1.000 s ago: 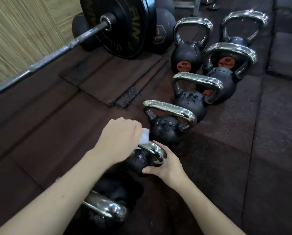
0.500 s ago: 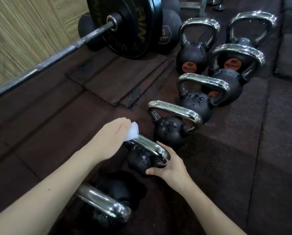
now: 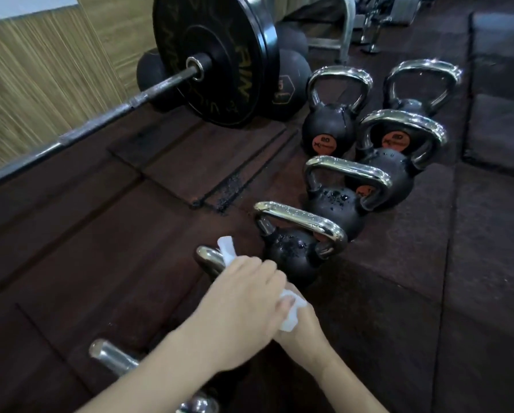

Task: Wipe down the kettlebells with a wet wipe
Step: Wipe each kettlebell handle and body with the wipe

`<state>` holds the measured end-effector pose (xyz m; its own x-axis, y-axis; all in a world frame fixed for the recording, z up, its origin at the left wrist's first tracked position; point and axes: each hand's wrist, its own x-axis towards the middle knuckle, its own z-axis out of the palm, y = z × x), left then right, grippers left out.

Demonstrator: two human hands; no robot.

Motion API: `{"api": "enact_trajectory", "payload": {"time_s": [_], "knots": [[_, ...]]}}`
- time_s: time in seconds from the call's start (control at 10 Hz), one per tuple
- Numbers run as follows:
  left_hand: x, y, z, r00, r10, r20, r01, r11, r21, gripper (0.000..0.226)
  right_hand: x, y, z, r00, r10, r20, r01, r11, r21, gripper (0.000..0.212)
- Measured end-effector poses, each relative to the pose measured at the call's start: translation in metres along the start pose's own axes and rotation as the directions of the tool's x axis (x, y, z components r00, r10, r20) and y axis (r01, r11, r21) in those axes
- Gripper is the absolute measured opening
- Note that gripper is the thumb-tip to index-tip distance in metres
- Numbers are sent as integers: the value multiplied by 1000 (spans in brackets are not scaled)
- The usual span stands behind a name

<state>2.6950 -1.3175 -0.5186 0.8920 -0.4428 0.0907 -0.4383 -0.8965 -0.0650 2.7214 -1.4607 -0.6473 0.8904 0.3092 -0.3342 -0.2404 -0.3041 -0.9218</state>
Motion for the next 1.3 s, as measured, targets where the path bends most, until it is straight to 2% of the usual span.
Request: {"api": "enact_trajectory", "payload": {"time_s": [0.1,0.2,0.3,0.4,0.5,0.6,0.7,0.8,0.9,1.0,1.1,1.2,1.3], "knots": [[-6,-48,-12,993,-61,-98,57,997,-46,28,4,1,3,998,-59,27,60,998,-34,114],[-4,-78,-7,978,-198,-71,190,976,-106,35,5,-2,2,998,-65,9,65,997,-48,118],[2,-70,-3,955,-291,-54,281,948,-147,36,10,6,2,998,-55,-1,55,998,-26,119],[6,-31,-8,990,-120,-79,123,992,33,31,8,3,1,1000,5,1,-5,998,-59,98],[11,15,-5,999,-6,-31,7,1000,29,34,0,-3,-4,1000,16,19,-15,997,-80,45],[3,10,2,994,-11,-113,7,999,-41,31,-4,-4,-7,999,27,33,-24,998,-63,50],[-3,-31,-8,993,-105,-60,92,977,-192,30,5,2,-2,999,-31,16,32,999,-33,80],[-11,-70,-13,974,-222,39,224,945,-237,41,6,2,2,996,-88,-1,88,995,-53,115],[-14,-83,-7,928,-362,93,370,855,-364,33,7,4,1,996,-89,12,90,994,-62,119],[-4,-54,-8,958,-286,-16,279,945,-173,38,8,6,0,998,-55,5,55,996,-73,119],[10,-14,-6,999,-12,50,9,998,68,34,7,11,-2,1000,-1,-3,1,996,-86,71],[12,16,1,1000,-21,8,21,1000,12,34,-4,2,-9,996,67,58,-61,992,-108,43],[6,7,-2,998,-66,-25,66,998,-9,37,-3,-7,-2,998,21,51,-14,991,-136,38]]}}
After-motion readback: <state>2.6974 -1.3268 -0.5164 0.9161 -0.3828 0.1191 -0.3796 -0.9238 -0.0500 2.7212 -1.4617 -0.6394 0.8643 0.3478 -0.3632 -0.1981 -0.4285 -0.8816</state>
